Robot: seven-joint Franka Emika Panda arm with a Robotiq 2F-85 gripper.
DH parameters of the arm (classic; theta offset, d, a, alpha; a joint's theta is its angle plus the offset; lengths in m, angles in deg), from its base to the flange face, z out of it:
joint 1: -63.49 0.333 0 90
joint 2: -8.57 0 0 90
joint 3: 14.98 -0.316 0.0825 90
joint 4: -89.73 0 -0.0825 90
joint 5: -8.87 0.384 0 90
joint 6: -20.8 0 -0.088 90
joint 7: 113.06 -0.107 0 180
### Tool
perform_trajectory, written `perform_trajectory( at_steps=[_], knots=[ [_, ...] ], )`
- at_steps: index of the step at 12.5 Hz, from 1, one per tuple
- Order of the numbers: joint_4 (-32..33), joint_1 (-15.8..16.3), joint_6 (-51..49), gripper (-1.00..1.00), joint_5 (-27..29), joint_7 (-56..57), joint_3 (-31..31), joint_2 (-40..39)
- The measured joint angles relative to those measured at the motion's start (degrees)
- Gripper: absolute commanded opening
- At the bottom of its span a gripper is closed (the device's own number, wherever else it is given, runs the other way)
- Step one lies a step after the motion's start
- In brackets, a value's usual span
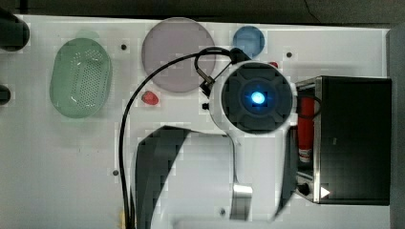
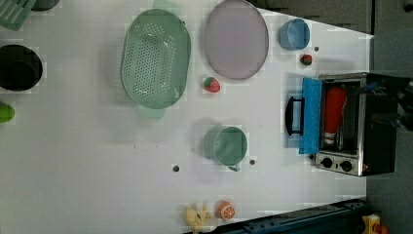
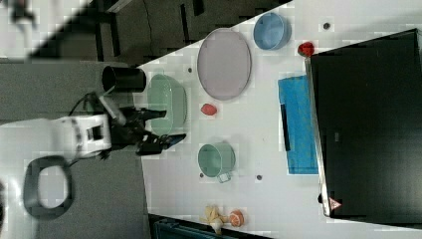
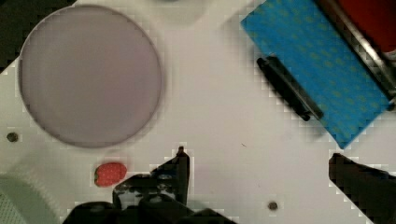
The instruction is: Pick Ketchup from the table and place in oven.
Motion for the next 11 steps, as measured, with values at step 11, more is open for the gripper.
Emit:
perform_trajectory(
  at_steps=[11],
  knots=[
    [-1.6,-0.8,-3.8,1.0,-1.0,0.0,0.8,1.4]
  ],
)
